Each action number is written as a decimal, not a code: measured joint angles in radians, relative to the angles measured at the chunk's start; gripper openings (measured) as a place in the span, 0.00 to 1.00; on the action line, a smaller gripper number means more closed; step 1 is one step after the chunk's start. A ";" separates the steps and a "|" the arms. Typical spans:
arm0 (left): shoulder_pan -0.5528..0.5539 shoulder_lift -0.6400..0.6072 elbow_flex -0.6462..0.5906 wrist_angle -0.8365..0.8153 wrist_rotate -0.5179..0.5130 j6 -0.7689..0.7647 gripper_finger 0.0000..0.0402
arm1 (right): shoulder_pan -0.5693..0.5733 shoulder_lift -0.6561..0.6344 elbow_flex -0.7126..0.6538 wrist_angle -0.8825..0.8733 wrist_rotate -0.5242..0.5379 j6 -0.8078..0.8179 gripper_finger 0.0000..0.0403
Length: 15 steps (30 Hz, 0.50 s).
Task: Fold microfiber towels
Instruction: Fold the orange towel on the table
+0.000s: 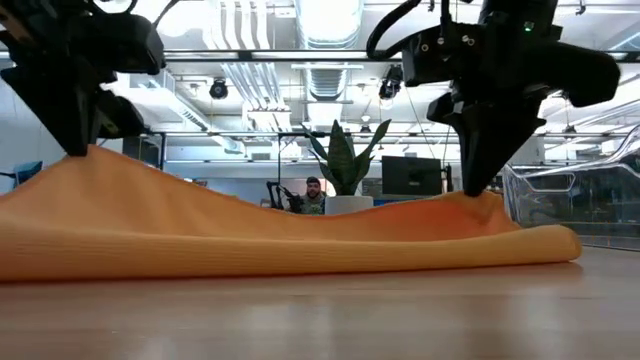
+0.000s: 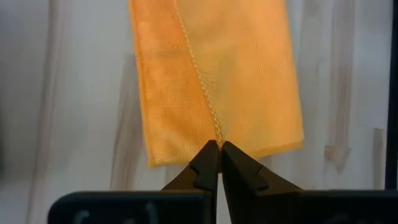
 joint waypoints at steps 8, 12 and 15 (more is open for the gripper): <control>-0.001 0.074 -0.006 0.018 -0.097 -0.046 0.00 | -0.013 0.000 -0.020 0.001 0.100 -0.003 0.02; -0.001 0.136 -0.006 0.034 -0.099 -0.065 0.00 | -0.027 0.000 -0.065 0.054 0.099 0.005 0.02; -0.001 0.167 -0.006 0.033 -0.099 -0.069 0.00 | -0.040 0.000 -0.095 0.105 0.098 0.002 0.02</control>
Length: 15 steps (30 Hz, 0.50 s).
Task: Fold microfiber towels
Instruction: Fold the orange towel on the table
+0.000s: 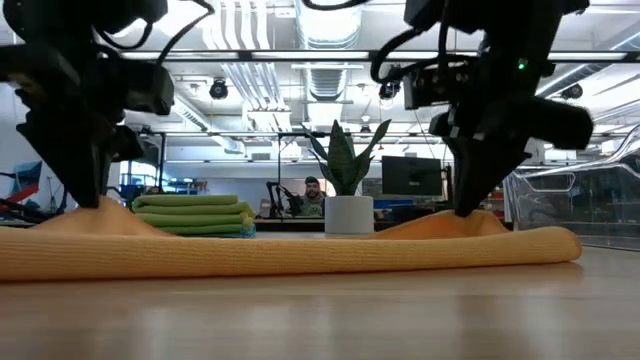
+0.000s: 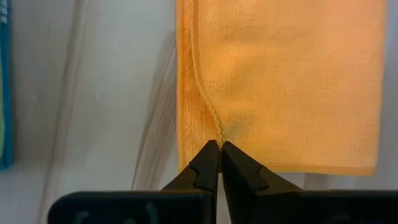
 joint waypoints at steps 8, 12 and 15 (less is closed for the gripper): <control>-0.001 -0.023 0.024 -0.095 0.003 -0.040 0.00 | -0.021 0.000 -0.022 0.014 0.000 -0.005 0.02; 0.001 -0.042 0.025 -0.095 0.005 -0.045 0.00 | -0.021 0.000 -0.014 0.019 0.000 -0.005 0.02; 0.002 -0.034 0.018 -0.095 0.005 -0.052 0.00 | -0.030 0.006 -0.026 0.032 0.000 -0.006 0.02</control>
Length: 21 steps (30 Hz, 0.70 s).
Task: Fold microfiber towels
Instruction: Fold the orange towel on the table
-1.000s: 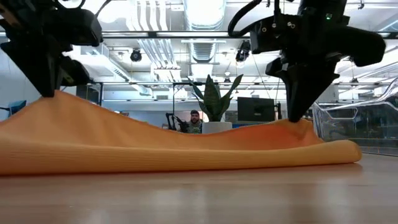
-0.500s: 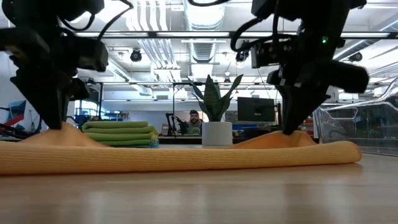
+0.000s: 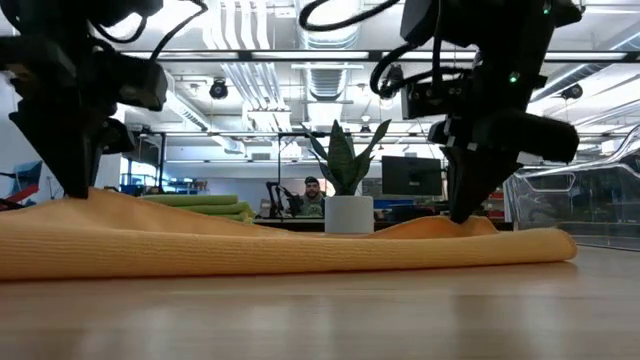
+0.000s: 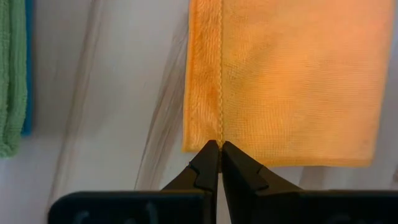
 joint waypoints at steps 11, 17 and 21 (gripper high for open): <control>0.000 0.084 -0.002 0.010 -0.015 -0.004 0.00 | -0.004 0.025 -0.010 0.022 0.096 0.001 0.04; 0.000 0.084 0.000 0.009 -0.016 -0.003 0.00 | -0.004 0.012 -0.010 0.018 0.138 0.001 0.12; -0.001 0.082 0.000 0.010 -0.011 0.004 0.00 | -0.004 0.012 -0.010 0.017 0.104 -0.007 0.12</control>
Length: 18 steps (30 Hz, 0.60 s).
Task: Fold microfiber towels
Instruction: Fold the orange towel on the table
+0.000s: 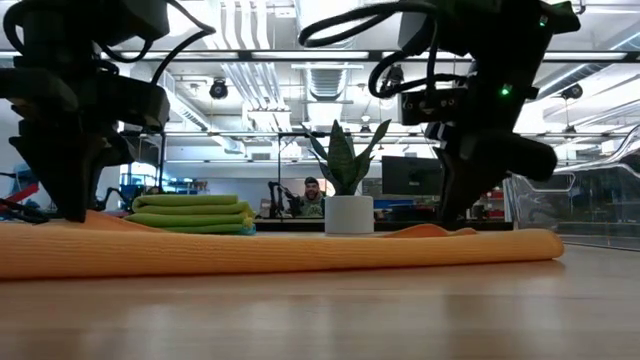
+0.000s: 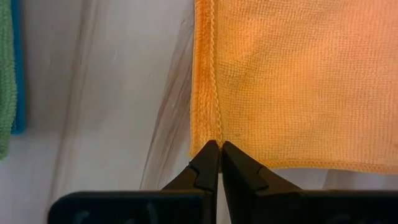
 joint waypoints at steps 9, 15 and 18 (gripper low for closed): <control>0.000 0.000 0.000 0.001 0.004 -0.006 0.00 | 0.000 -0.005 0.000 0.003 -0.118 0.052 0.19; -0.001 0.000 0.000 0.006 0.004 -0.006 0.00 | 0.015 -0.001 -0.007 0.007 -0.117 -0.010 0.33; -0.001 0.000 0.000 0.005 0.005 -0.006 0.00 | 0.016 0.013 -0.026 -0.020 -0.096 -0.097 0.35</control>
